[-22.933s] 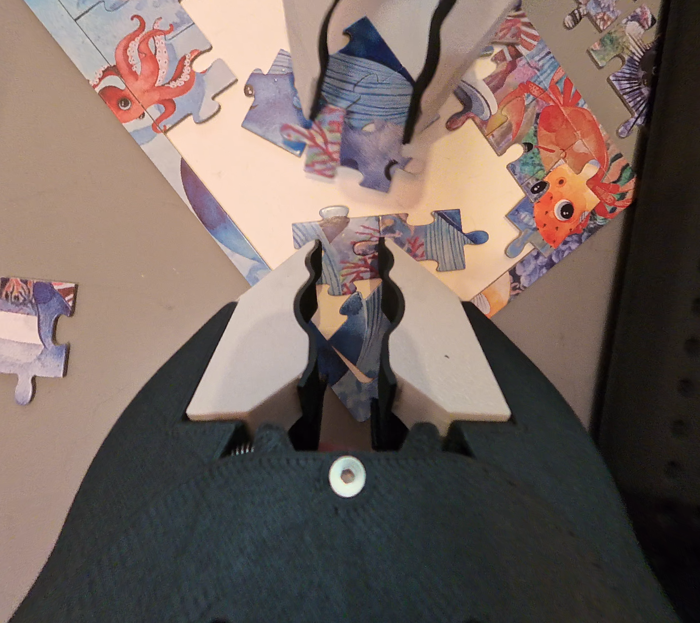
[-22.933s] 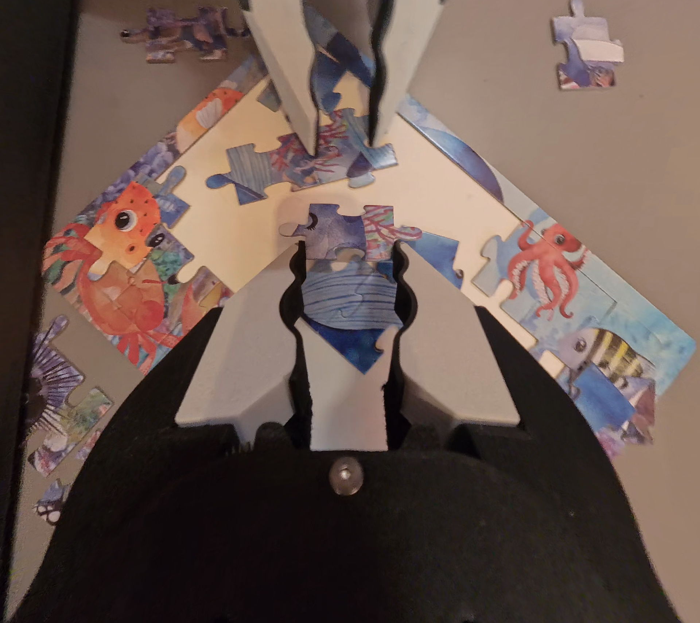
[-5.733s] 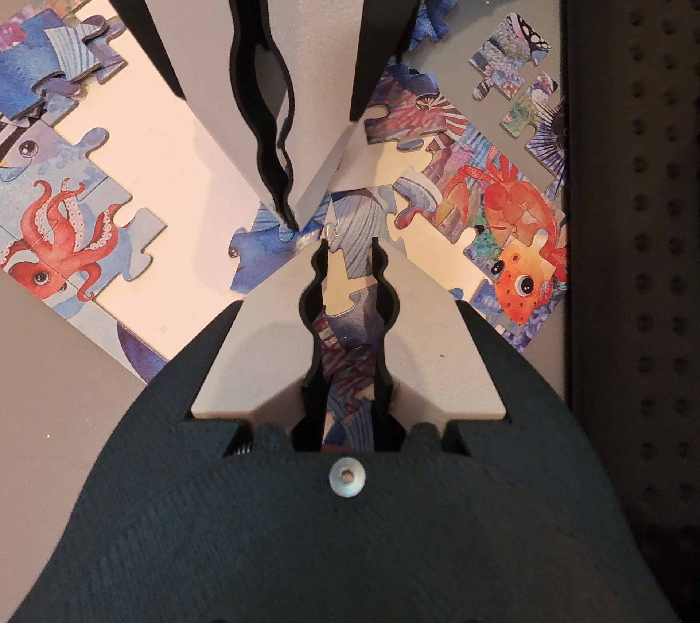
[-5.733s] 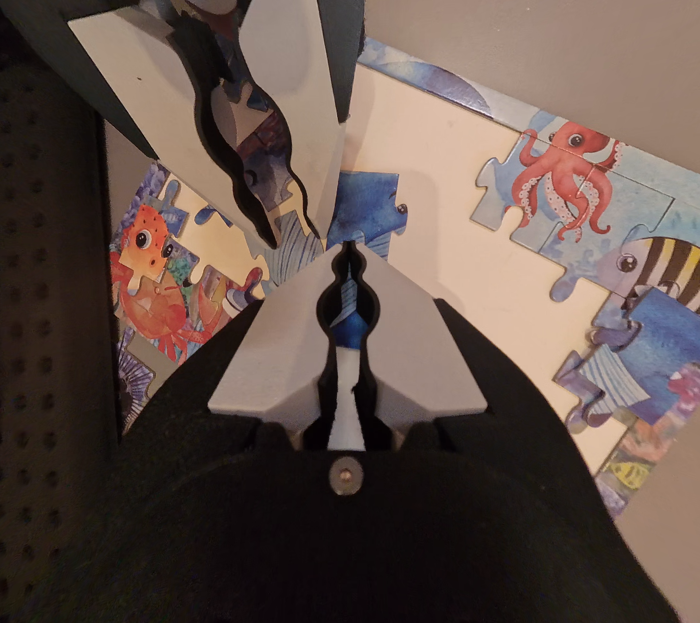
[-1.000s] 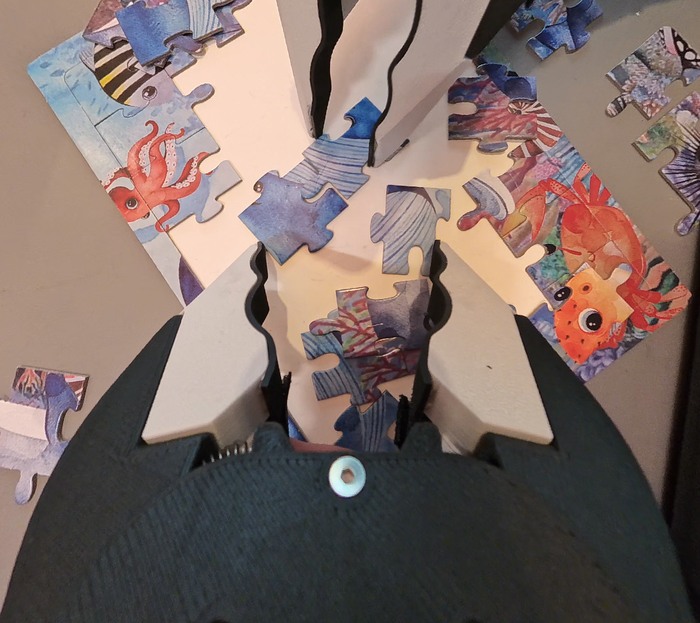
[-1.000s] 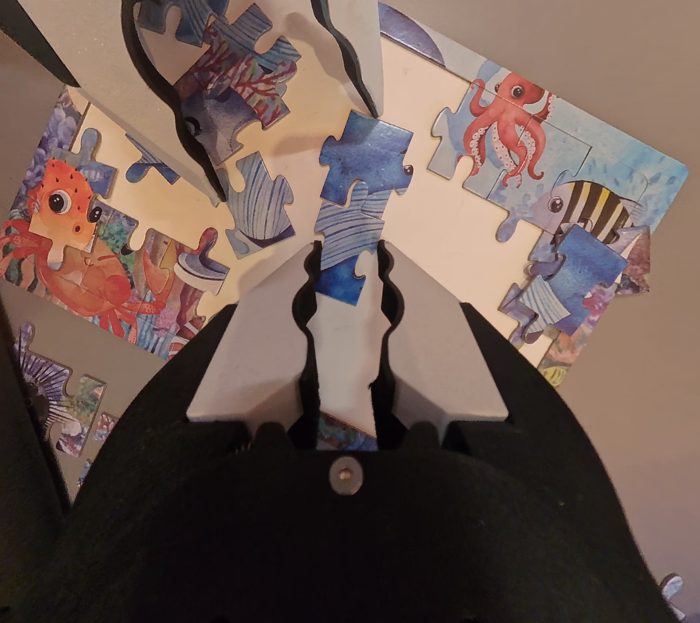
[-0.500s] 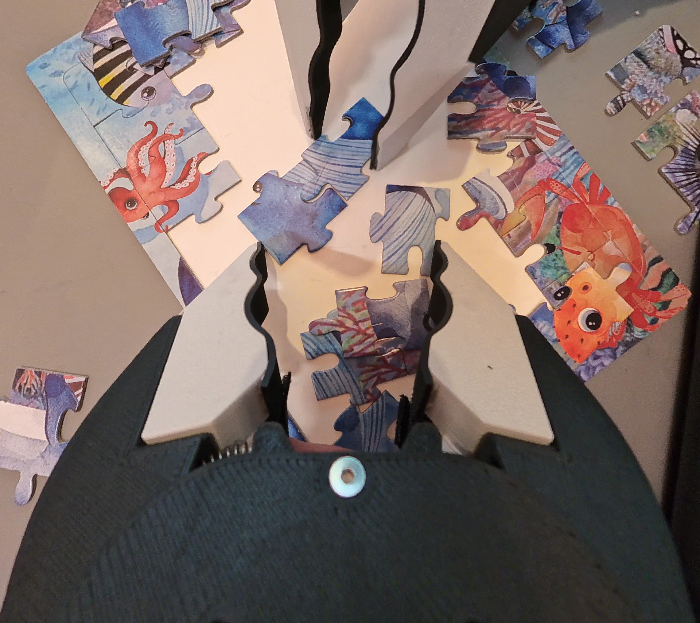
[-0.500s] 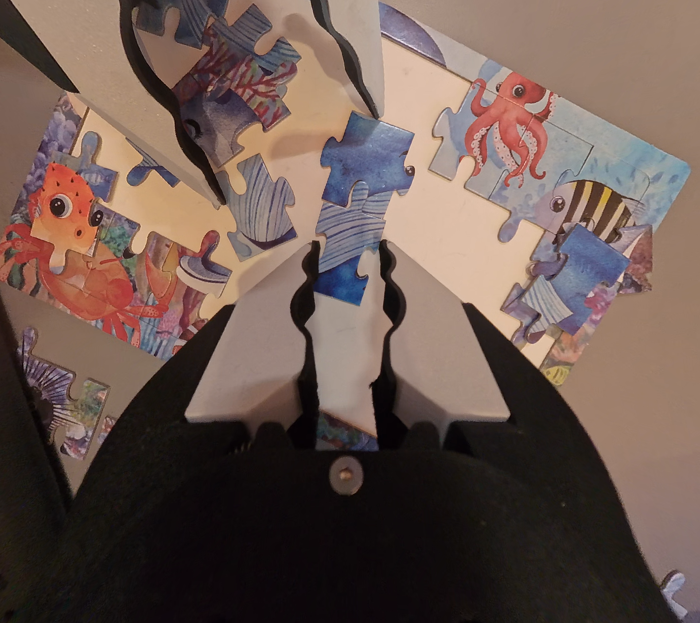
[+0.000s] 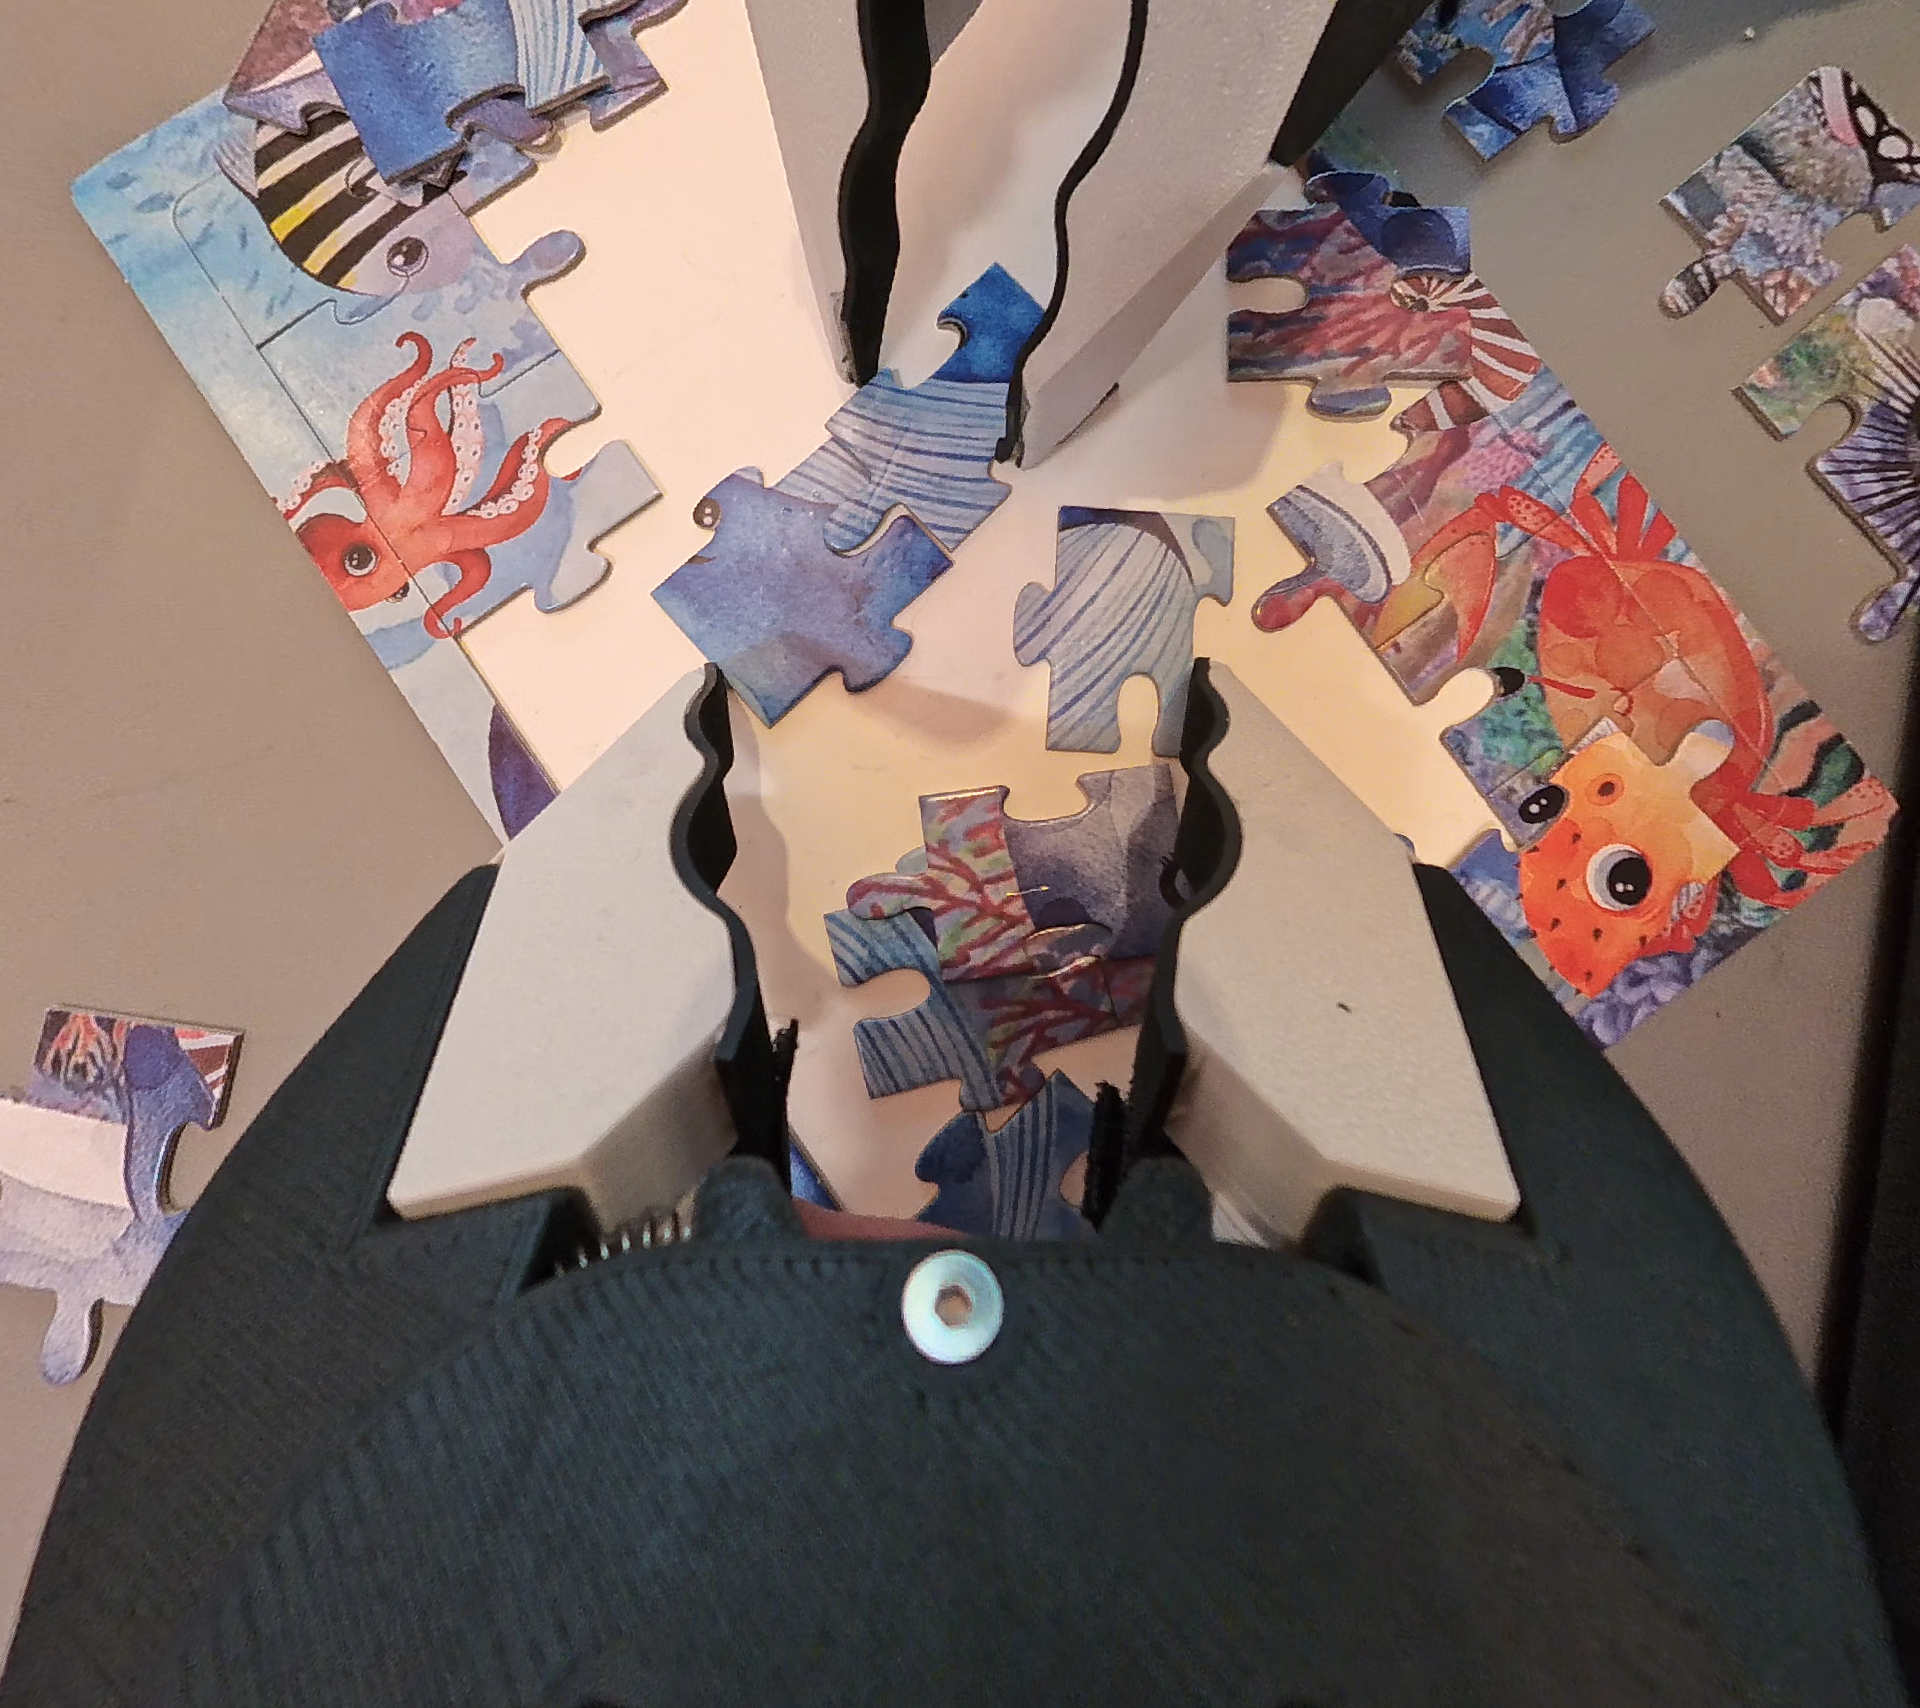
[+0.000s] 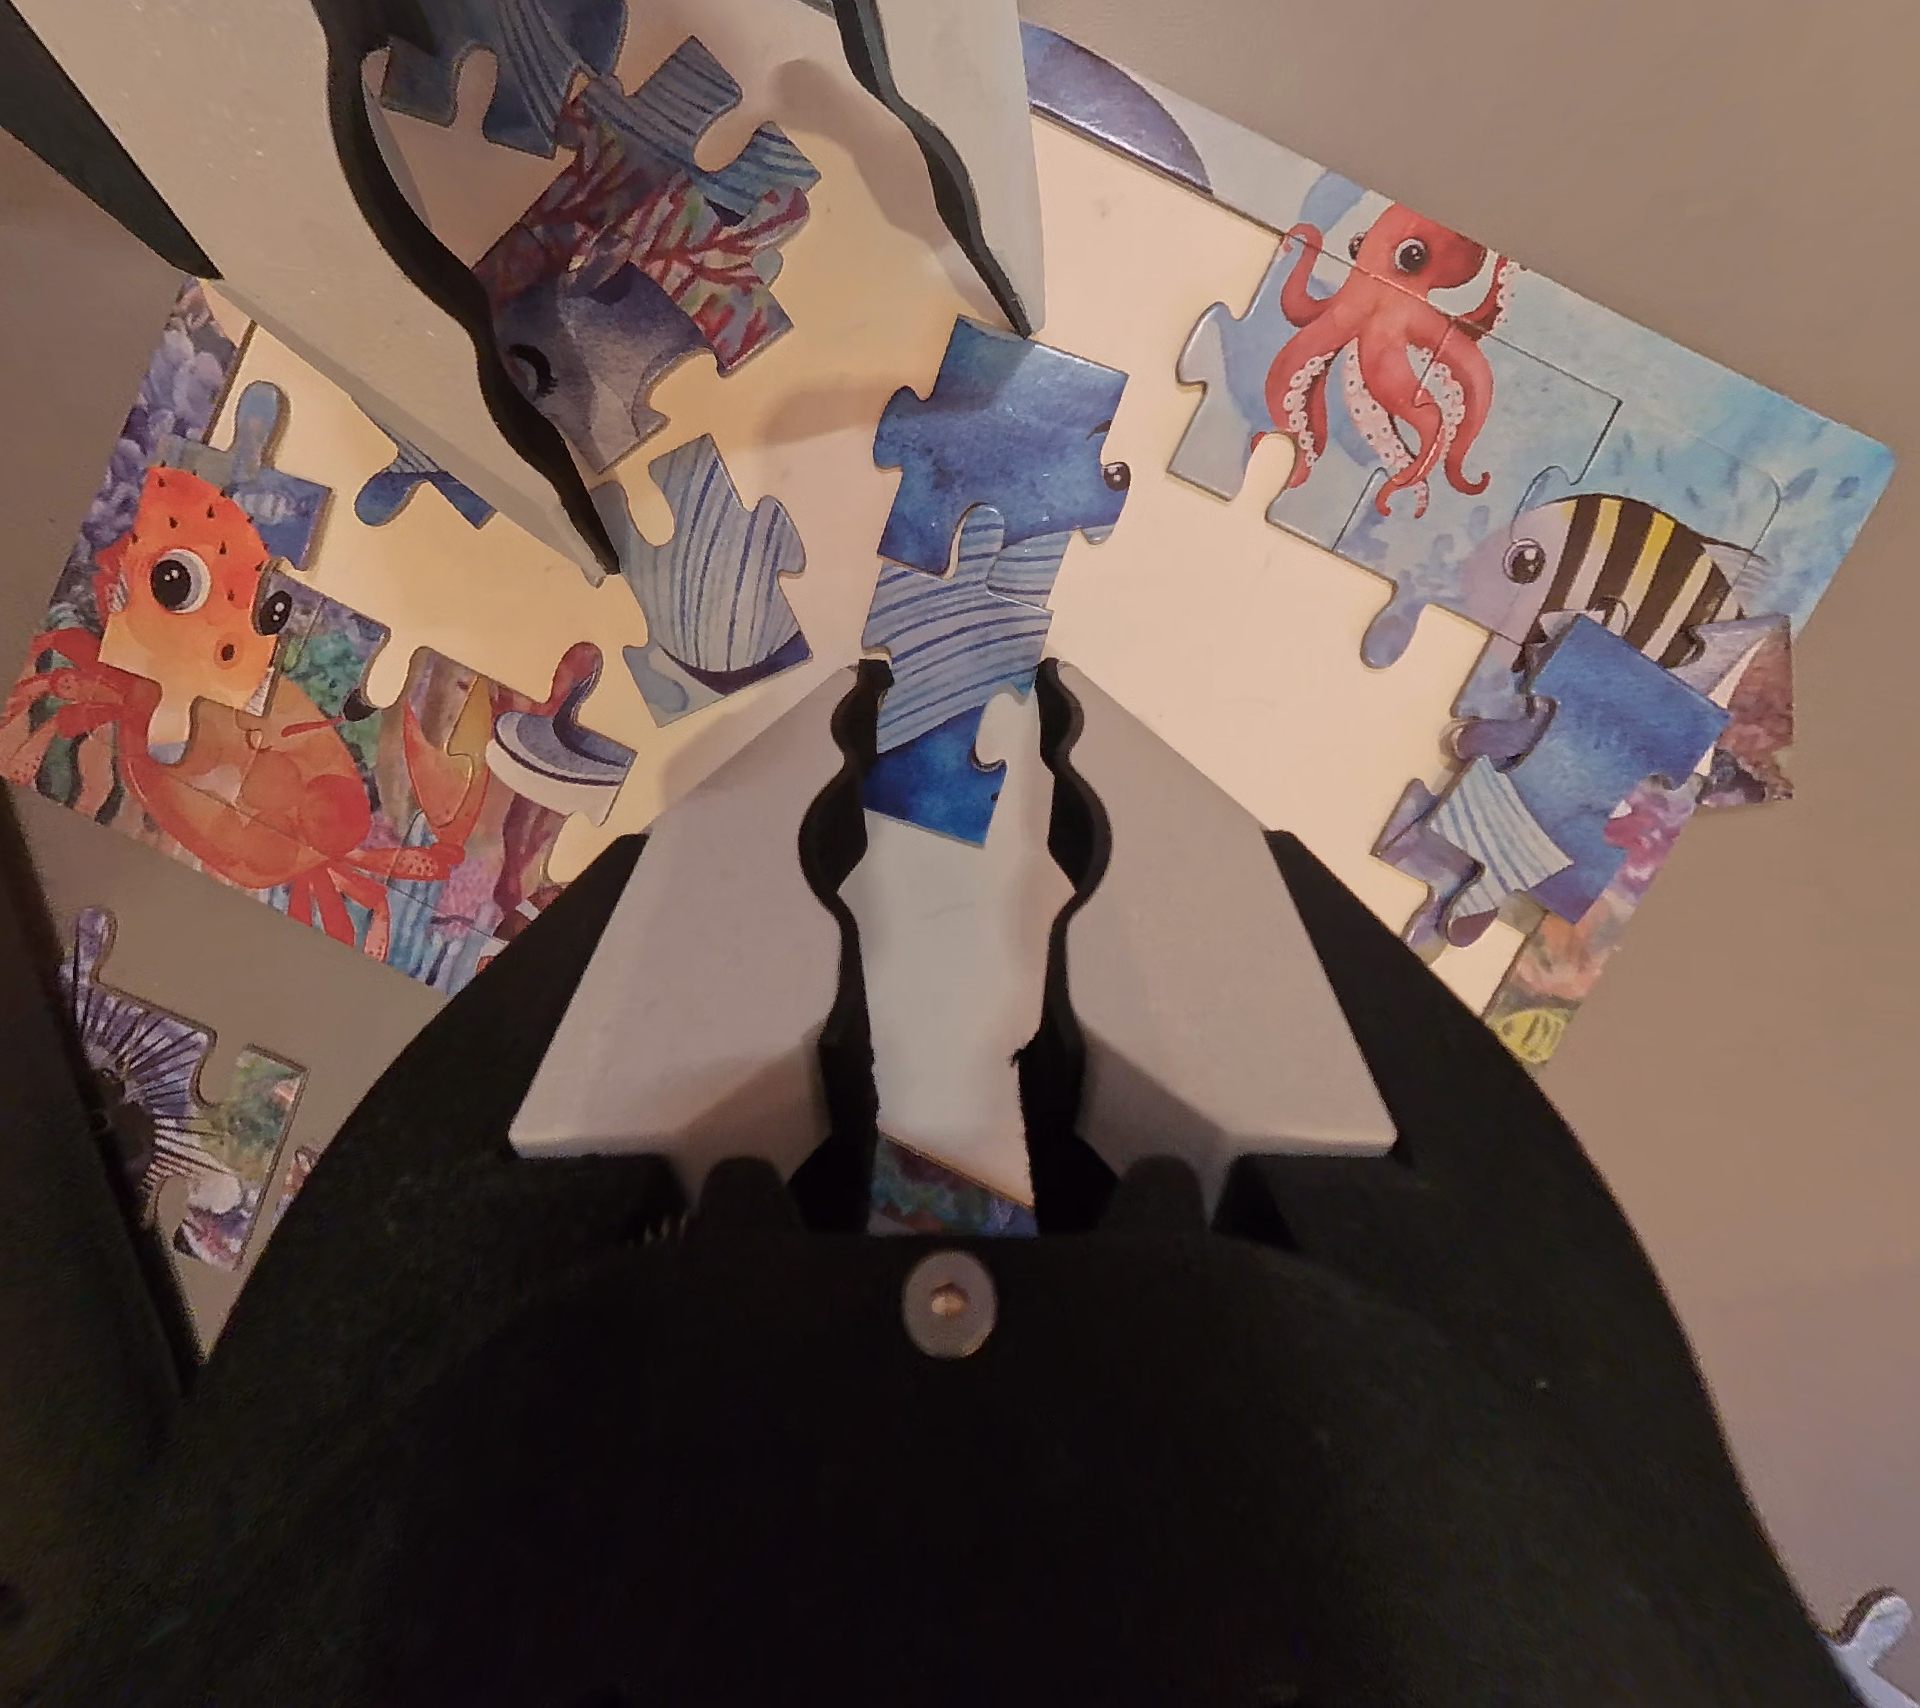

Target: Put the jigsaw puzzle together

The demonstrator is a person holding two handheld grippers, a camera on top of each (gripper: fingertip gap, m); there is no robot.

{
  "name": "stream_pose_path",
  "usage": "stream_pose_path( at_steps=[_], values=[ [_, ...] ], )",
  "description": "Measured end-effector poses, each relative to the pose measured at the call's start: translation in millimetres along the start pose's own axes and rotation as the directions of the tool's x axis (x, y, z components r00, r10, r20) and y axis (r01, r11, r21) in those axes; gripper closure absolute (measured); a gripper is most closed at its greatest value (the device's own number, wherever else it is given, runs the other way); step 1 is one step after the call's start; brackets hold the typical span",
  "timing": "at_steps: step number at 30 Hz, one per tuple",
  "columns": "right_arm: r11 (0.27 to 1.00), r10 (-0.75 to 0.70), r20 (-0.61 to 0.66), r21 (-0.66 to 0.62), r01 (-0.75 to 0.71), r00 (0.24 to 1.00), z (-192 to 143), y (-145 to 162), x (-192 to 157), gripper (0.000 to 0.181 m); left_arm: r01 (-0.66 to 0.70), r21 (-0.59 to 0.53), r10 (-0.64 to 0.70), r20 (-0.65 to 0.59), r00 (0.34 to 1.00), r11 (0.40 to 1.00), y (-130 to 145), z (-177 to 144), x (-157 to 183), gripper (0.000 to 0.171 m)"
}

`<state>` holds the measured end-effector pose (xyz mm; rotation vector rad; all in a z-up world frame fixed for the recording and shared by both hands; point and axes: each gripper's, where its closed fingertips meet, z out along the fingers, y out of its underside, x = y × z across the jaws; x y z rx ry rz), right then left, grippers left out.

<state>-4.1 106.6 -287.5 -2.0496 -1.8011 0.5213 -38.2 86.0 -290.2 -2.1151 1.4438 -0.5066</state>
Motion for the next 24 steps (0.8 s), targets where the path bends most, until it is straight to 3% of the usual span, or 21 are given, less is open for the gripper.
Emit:
stream_pose_path(
  at_steps=[8, 13, 24],
  values=[
    [0.996, -0.053, -0.017, 0.073, 0.054, 0.998, -7, -15, -3, 0.157, 0.000, 0.001, 0.000, 0.000, 1.000, 1.000, 0, 0, 0, 0.086],
    [0.998, -0.050, 0.006, 0.042, 0.050, 0.999, 2, -9, -7, 0.176, 0.000, 0.000, 0.000, 0.000, 1.000, 1.000, 0, 0, 0, 0.086],
    [0.995, -0.056, -0.028, 0.082, 0.058, 0.998, -3, -17, -3, 0.177, -0.002, 0.001, 0.002, 0.000, 1.000, 1.000, 0, 0, 0, 0.085]
  ],
)
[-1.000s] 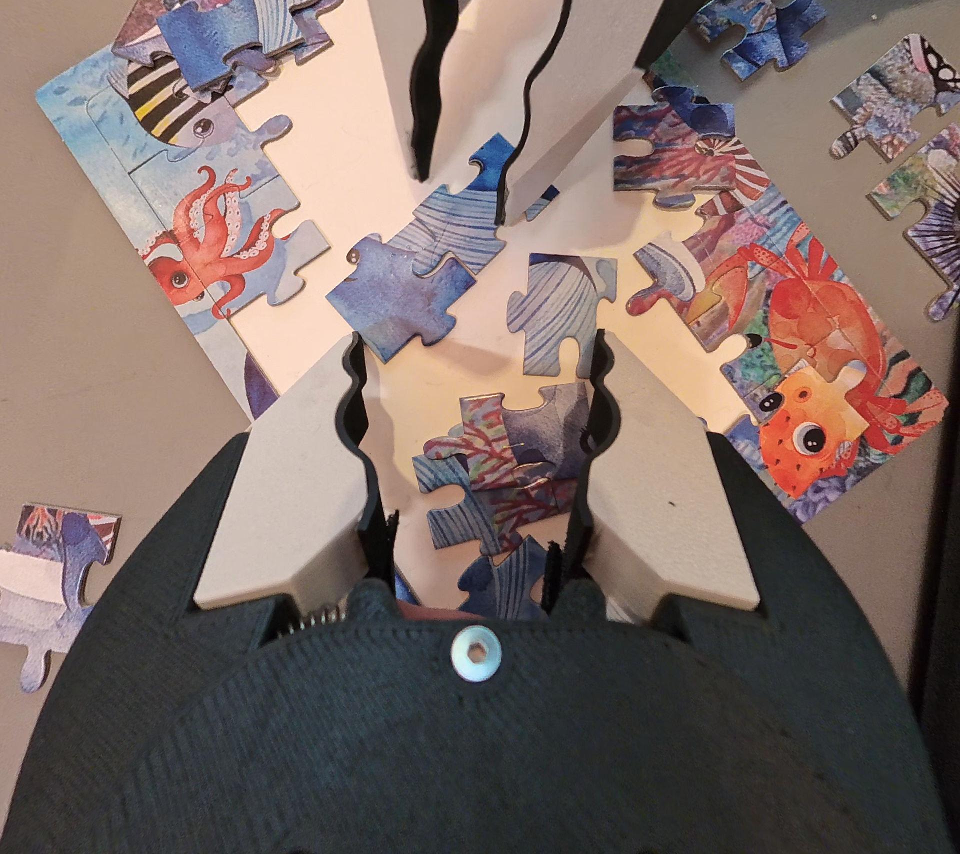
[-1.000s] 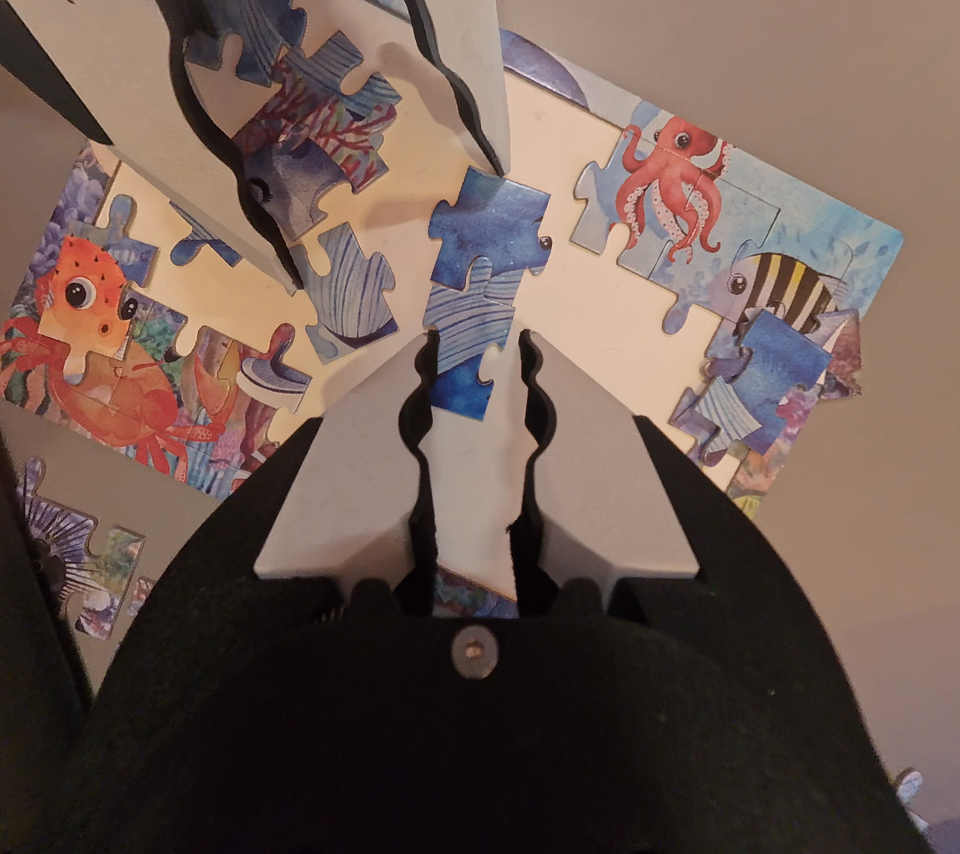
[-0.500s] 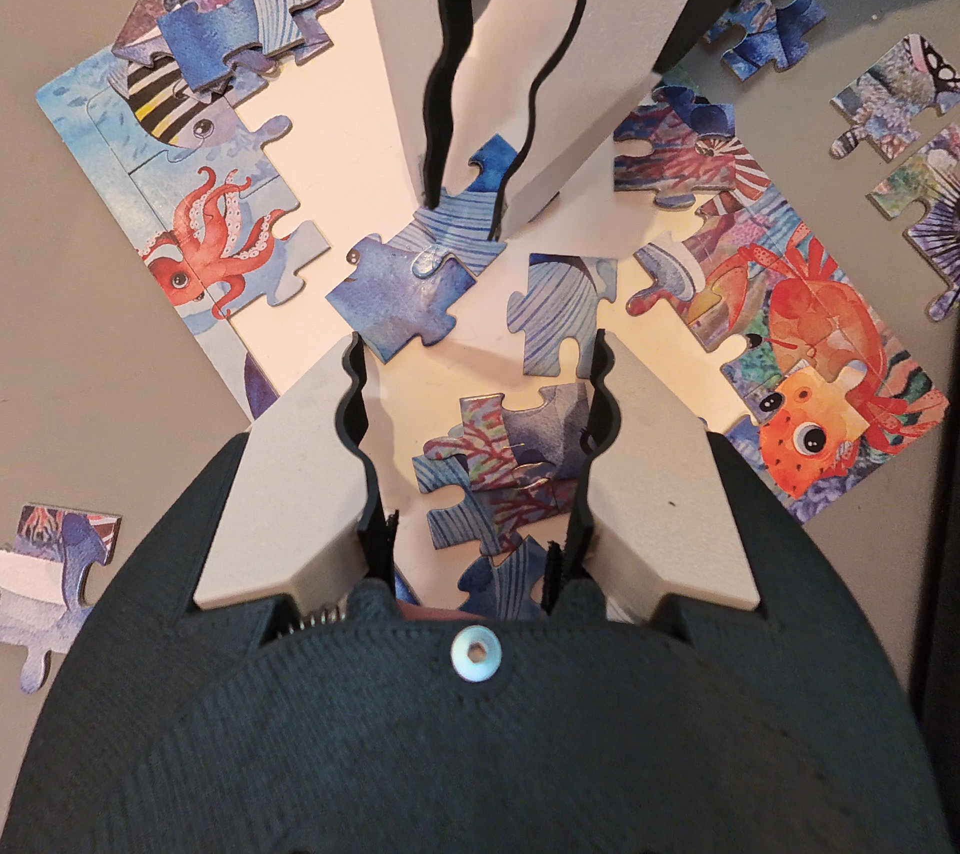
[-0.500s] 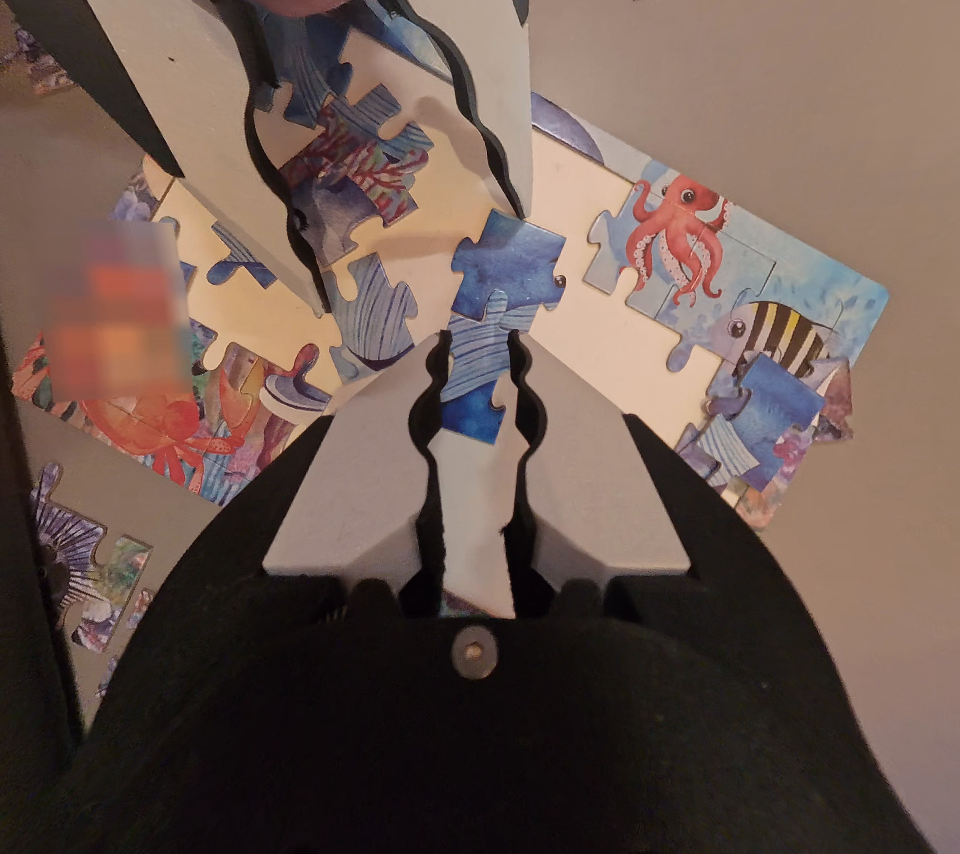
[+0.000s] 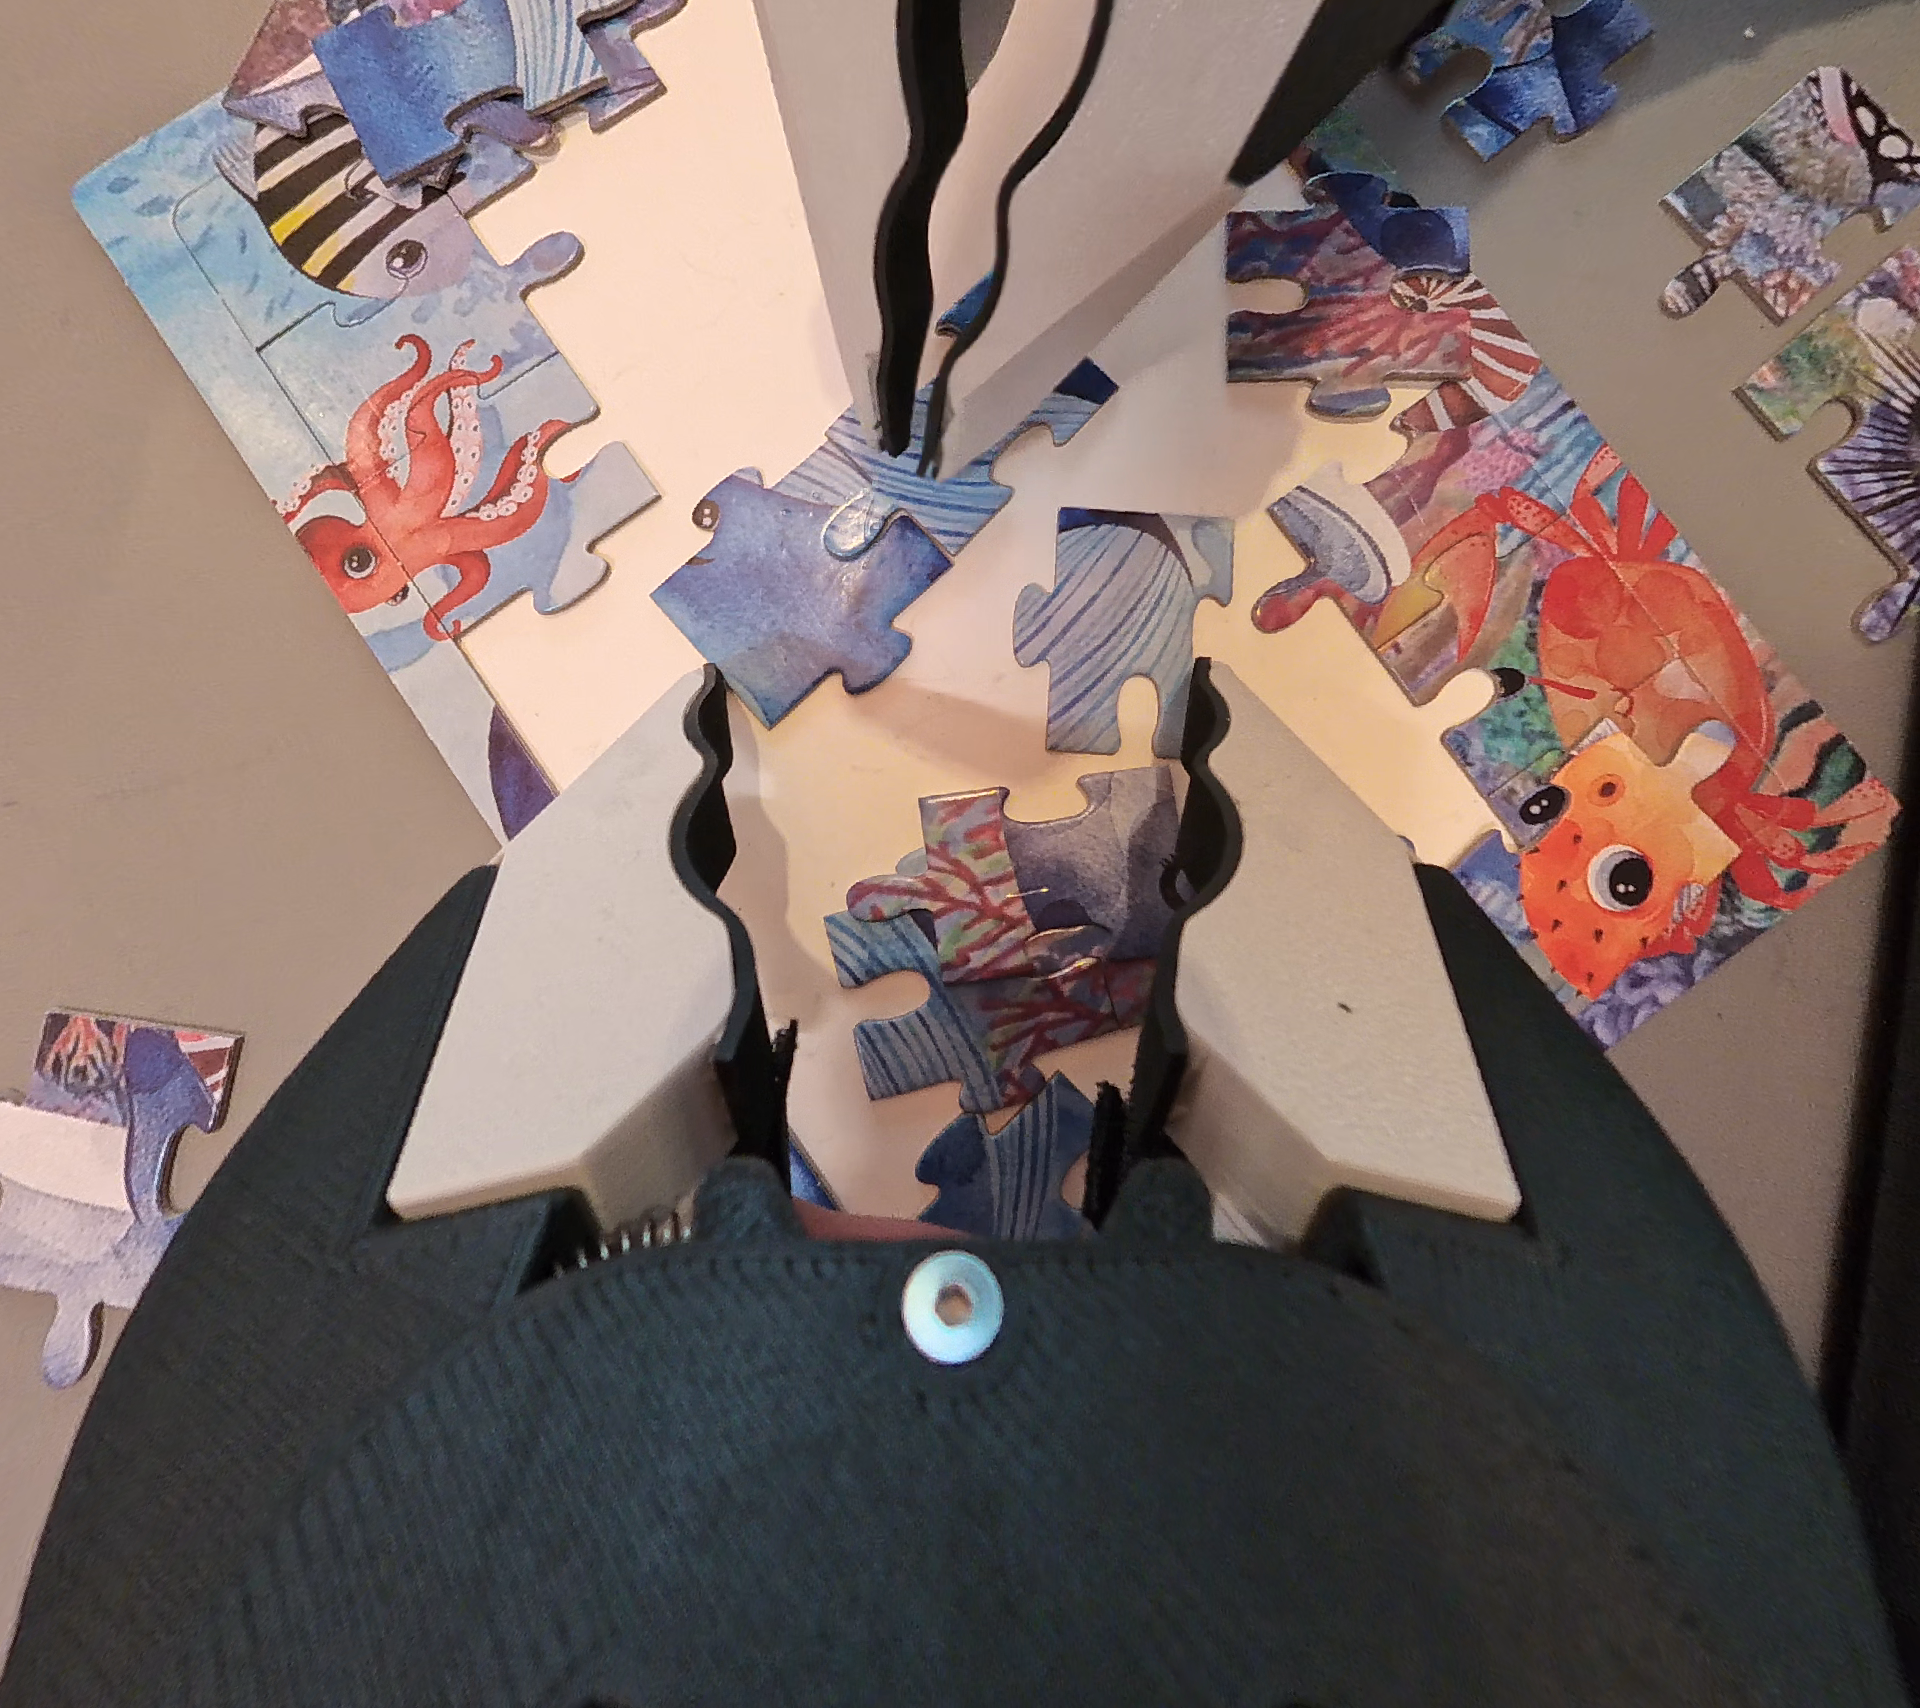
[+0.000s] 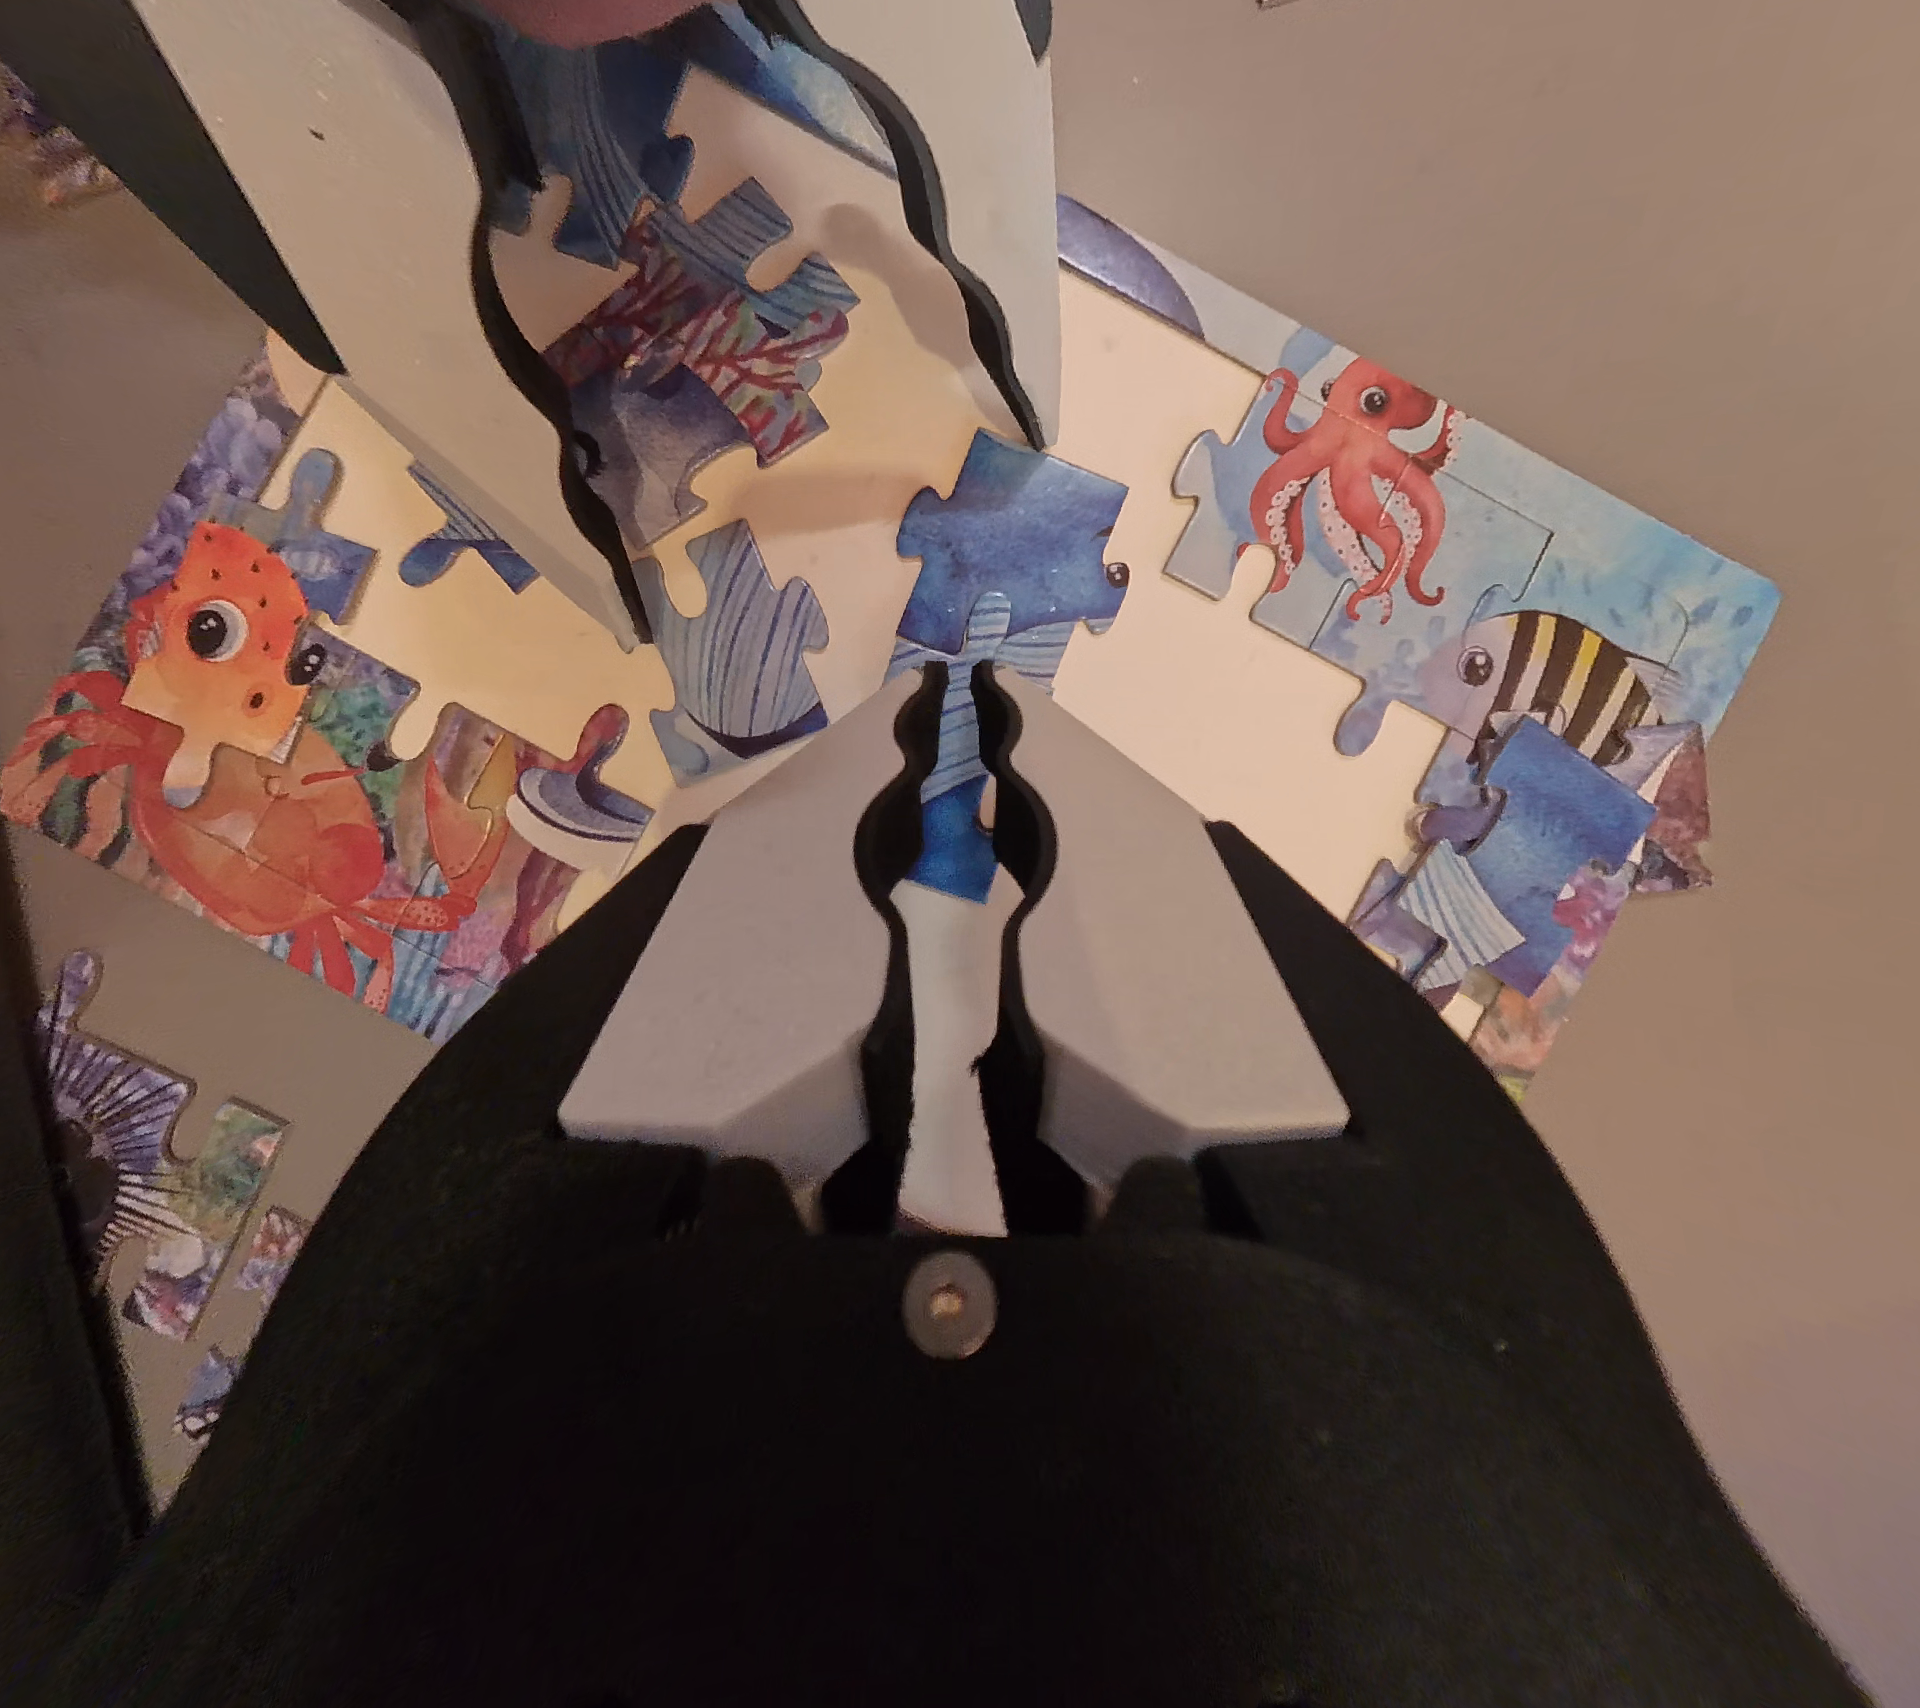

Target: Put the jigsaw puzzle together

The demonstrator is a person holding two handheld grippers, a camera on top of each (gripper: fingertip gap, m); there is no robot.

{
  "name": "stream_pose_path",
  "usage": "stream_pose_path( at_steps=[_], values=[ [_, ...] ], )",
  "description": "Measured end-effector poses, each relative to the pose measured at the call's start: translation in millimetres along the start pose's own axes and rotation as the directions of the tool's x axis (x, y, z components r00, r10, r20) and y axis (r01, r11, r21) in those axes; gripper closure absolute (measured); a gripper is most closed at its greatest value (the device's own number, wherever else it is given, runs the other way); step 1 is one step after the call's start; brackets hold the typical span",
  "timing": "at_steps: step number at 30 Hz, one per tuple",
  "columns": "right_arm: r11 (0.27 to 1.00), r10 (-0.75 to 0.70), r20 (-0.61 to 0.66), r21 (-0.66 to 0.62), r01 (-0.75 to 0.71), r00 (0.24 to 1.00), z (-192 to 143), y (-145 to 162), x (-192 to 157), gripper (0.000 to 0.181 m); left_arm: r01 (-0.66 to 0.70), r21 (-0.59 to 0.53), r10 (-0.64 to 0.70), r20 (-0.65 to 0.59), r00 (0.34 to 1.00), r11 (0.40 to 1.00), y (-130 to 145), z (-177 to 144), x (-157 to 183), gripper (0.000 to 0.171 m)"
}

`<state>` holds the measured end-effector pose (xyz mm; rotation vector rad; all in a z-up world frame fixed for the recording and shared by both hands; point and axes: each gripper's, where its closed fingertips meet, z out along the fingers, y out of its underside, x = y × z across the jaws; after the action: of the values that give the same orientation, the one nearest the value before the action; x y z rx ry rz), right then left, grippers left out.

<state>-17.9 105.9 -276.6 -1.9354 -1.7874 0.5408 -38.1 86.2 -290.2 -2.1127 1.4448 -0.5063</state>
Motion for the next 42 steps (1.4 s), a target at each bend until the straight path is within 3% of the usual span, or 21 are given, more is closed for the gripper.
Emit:
stream_pose_path(
  at_steps=[4, 17, 26, 42],
  values=[
    [0.999, 0.027, 0.017, -0.043, -0.026, 0.999, 5, 9, 1, 0.180, 0.000, 0.000, 0.000, 0.000, 1.000, 1.000, 0, 0, 0, 0.085],
    [1.000, 0.018, -0.007, -0.015, -0.018, 1.000, 2, 4, 4, 0.179, -0.003, 0.002, 0.003, 0.000, 1.000, 1.000, -1, 1, 0, 0.085],
    [0.998, 0.058, 0.003, 0.031, -0.058, 0.998, -3, -1, 9, 0.163, -0.009, 0.004, 0.009, 0.000, 1.000, 1.000, -1, 1, 0, 0.084],
    [0.998, 0.057, 0.040, 0.023, -0.058, 0.998, 0, 3, 6, 0.168, -0.030, 0.007, 0.030, 0.001, 1.000, 1.000, -2, 1, 0, 0.087]
  ],
)
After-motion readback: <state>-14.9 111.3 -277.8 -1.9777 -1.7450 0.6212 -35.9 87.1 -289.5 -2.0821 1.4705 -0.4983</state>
